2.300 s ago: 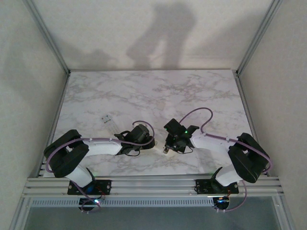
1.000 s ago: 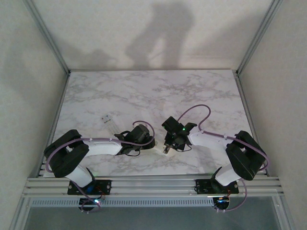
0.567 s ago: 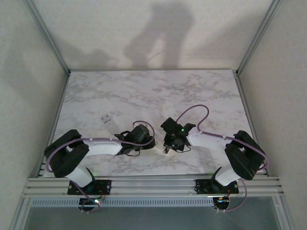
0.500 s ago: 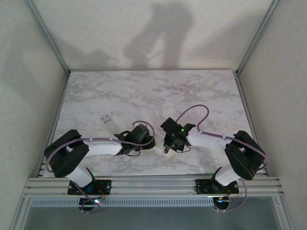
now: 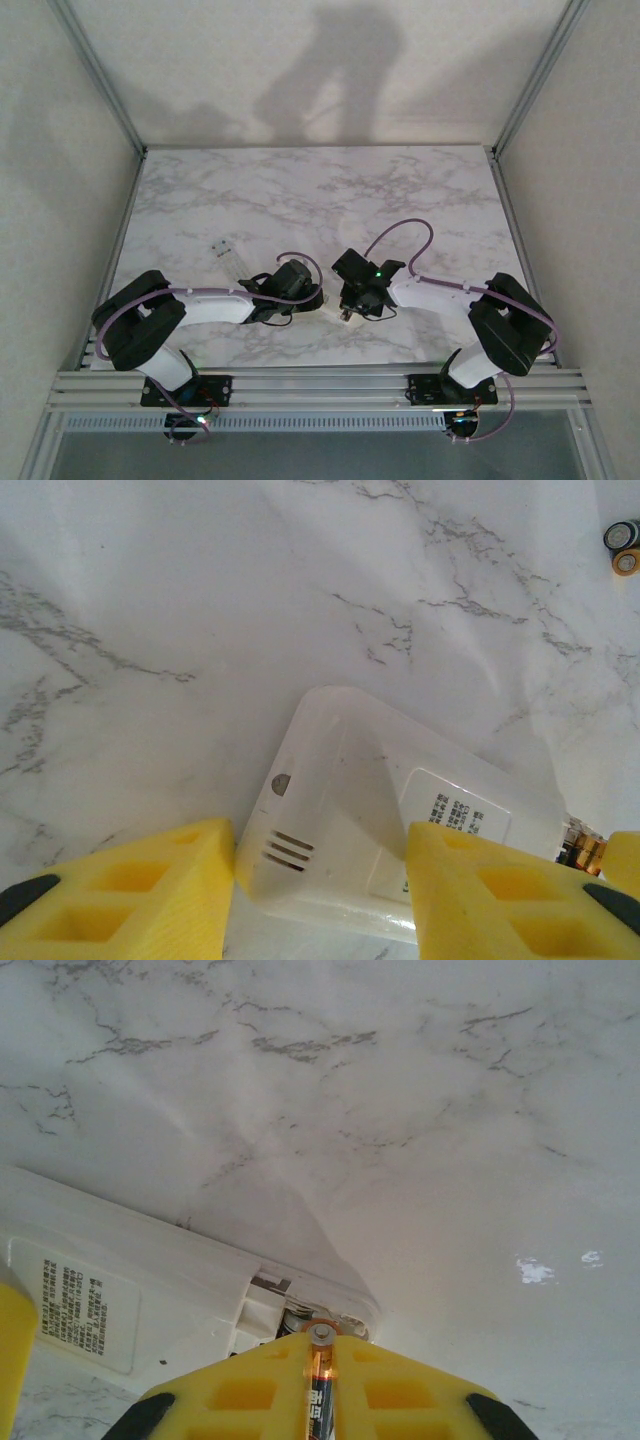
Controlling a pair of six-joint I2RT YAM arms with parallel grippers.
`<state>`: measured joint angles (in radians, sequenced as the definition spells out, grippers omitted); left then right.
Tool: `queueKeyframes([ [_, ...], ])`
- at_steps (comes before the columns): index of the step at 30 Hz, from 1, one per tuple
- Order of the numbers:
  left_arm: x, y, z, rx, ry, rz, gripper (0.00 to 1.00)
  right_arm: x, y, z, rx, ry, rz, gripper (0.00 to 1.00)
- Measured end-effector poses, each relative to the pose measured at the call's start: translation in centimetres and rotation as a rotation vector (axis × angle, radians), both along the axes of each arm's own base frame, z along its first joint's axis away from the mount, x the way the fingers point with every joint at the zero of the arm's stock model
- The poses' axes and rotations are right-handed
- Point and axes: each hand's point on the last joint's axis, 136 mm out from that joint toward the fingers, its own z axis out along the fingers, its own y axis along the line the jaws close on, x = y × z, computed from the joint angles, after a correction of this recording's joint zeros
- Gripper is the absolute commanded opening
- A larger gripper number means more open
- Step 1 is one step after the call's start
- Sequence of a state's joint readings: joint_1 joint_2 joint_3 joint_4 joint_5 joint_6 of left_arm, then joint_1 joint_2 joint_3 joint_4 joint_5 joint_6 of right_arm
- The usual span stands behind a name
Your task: Load the batteries into the remote control
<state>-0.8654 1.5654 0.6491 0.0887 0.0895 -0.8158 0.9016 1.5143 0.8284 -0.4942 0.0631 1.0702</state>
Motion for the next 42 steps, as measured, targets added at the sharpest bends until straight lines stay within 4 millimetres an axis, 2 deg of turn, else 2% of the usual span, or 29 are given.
queueKeyframes([
  [17,0.0,0.0,0.0,0.002,-0.002,0.0,0.48,0.0,0.1,-0.2,-0.039,-0.001,0.022,0.12],
  [30,0.0,0.0,-0.1,0.003,-0.002,0.0,0.48,-0.2,0.0,-0.3,-0.04,-0.012,0.028,0.18],
  [34,0.0,-0.1,0.0,0.0,-0.004,-0.001,0.48,-1.0,-0.2,-1.2,-0.05,0.007,0.043,0.22],
  [38,0.0,-0.1,0.0,0.001,-0.004,-0.001,0.48,-1.0,-0.1,-1.2,-0.046,0.004,0.045,0.14],
  [42,0.0,-0.1,0.0,0.001,-0.004,-0.001,0.48,-0.9,-0.1,-1.0,-0.041,0.002,0.042,0.14],
])
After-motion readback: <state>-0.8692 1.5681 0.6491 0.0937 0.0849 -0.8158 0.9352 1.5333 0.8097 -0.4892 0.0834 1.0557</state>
